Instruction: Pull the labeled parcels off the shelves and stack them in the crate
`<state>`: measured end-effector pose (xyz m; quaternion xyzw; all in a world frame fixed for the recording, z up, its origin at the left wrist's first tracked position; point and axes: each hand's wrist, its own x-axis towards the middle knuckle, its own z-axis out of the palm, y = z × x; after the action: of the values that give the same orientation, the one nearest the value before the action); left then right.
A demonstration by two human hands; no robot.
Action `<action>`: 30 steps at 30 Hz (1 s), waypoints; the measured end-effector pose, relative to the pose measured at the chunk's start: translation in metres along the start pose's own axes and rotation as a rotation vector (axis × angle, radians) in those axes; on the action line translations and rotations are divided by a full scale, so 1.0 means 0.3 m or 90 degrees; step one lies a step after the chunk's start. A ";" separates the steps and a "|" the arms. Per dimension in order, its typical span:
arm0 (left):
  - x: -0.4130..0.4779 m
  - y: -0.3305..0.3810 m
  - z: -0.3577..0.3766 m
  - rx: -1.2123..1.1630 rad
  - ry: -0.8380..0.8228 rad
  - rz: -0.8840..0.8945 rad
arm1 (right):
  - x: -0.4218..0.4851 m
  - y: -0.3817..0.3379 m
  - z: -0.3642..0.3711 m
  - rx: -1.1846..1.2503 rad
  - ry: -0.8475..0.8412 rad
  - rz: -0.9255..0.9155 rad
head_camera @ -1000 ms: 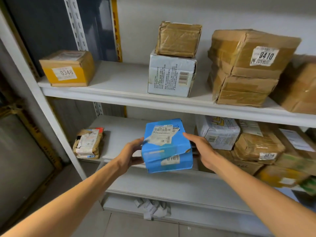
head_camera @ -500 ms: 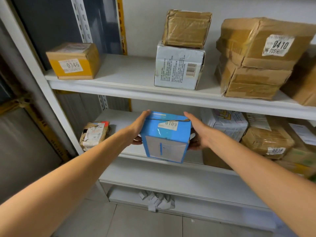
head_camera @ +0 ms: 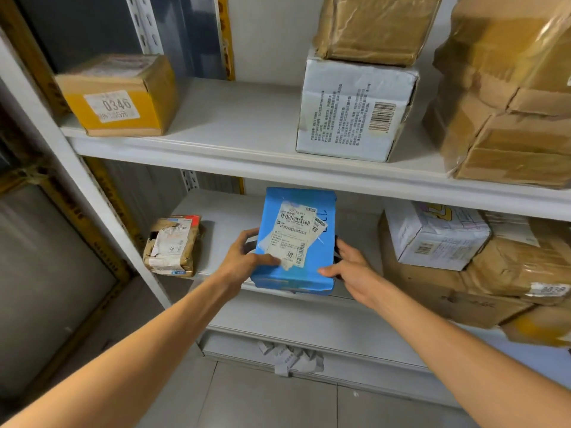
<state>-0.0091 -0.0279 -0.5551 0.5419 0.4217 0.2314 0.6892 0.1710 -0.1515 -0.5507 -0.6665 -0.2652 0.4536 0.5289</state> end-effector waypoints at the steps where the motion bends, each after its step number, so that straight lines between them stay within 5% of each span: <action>1: 0.019 -0.008 -0.008 0.005 0.001 0.001 | 0.029 0.017 0.011 0.003 -0.002 0.007; 13: 0.349 -0.077 -0.153 0.023 0.008 -0.043 | 0.389 0.143 0.173 -0.018 0.028 -0.029; 25: 0.416 -0.188 -0.178 0.041 0.032 -0.097 | 0.446 0.287 0.194 -0.051 0.021 0.004; 30: 0.405 -0.130 -0.143 0.185 0.075 -0.092 | 0.417 0.228 0.203 -0.157 0.042 0.048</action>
<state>0.0150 0.0780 -0.6345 0.5898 0.5284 0.1494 0.5921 0.1644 -0.0395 -0.6575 -0.7506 -0.2760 0.4149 0.4339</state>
